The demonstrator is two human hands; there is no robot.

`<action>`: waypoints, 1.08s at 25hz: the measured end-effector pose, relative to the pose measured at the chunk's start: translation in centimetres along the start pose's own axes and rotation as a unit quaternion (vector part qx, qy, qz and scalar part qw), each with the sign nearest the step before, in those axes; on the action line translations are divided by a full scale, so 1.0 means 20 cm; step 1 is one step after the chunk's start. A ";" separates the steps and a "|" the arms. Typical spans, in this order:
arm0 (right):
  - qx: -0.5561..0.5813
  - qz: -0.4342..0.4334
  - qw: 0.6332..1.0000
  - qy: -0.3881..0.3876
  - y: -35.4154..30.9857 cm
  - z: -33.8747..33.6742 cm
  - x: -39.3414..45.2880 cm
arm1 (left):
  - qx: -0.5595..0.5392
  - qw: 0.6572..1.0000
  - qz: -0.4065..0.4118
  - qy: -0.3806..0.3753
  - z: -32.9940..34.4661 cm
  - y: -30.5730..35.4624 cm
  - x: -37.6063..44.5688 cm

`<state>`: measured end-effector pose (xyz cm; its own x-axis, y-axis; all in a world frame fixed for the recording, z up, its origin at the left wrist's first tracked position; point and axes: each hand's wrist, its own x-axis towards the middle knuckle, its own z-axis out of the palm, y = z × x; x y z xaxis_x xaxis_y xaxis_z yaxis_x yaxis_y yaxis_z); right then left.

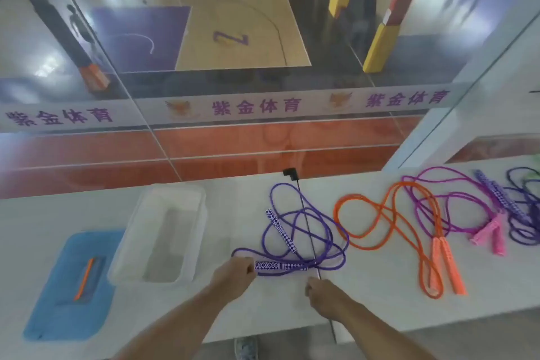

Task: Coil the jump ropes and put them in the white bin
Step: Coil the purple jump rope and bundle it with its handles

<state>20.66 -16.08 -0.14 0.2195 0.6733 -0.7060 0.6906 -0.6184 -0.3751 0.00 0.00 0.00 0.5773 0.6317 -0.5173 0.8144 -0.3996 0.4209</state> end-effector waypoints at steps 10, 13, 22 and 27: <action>-0.078 -0.089 0.974 0.192 0.01 0.25 0.29 | 0.145 0.986 0.022 0.080 0.39 -0.23 0.24; -0.120 -0.120 0.965 0.199 0.06 0.31 0.32 | 0.180 0.981 0.051 0.051 0.47 -0.30 0.25; -0.156 -0.270 0.926 0.211 0.01 0.28 0.31 | 0.123 0.983 0.096 0.094 0.24 -0.17 0.25; -0.201 -0.177 0.942 0.203 -0.02 0.26 0.41 | 0.068 0.986 0.058 0.143 0.08 -0.11 0.45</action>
<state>18.64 -12.44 -8.86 0.1148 0.9585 -0.2611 0.9574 -0.1768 -0.2284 3.42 5.55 -6.80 0.6433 0.7297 -0.2319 0.7549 -0.5540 0.3510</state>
